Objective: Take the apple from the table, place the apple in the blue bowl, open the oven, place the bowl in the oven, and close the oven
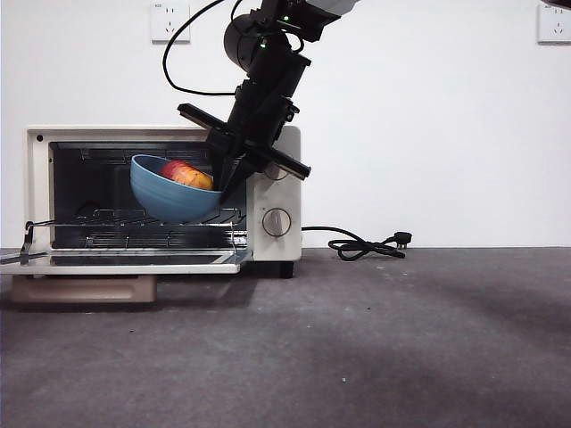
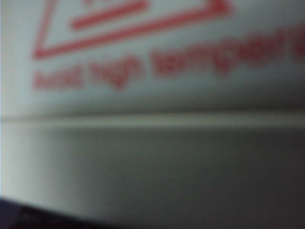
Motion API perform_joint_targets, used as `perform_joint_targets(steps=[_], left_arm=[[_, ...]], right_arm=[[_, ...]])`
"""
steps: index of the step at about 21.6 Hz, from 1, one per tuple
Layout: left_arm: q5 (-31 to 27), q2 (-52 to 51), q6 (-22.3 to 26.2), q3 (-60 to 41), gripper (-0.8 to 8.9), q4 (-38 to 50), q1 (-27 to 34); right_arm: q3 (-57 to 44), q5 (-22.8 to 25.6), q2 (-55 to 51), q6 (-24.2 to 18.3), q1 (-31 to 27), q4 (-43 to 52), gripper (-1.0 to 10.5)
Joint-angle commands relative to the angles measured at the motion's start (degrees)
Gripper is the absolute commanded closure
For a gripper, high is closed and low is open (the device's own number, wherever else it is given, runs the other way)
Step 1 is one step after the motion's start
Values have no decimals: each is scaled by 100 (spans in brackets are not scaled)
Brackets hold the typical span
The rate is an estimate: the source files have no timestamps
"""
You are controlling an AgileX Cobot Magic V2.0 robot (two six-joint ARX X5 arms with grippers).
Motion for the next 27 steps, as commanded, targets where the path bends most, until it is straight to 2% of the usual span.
perform_joint_targets(steps=[1,2,3,11,18,27], left_arm=[[2,-26,-17,-24,818,-4,-20],[2,-26,-17,-24,818,-7,-20],[2,-26,-17,-24,818,-9,-20],[2,-26,-42,-24,818,-70,-20],[-2,-26,-44,-24,819,-55,-20],[-26,-26,-15,-22,819,-13,-20]], right_arm=[[-13,37,111,-31,-9,4,778],[-13,37,111,-31,-9,13,707],[-13,37,111,-28,-9,17,698],[11,55,87,-28,-9,219,698],[435,166,85,-50,-9,315,698],[1222,586,85,-568,0,-380,698]])
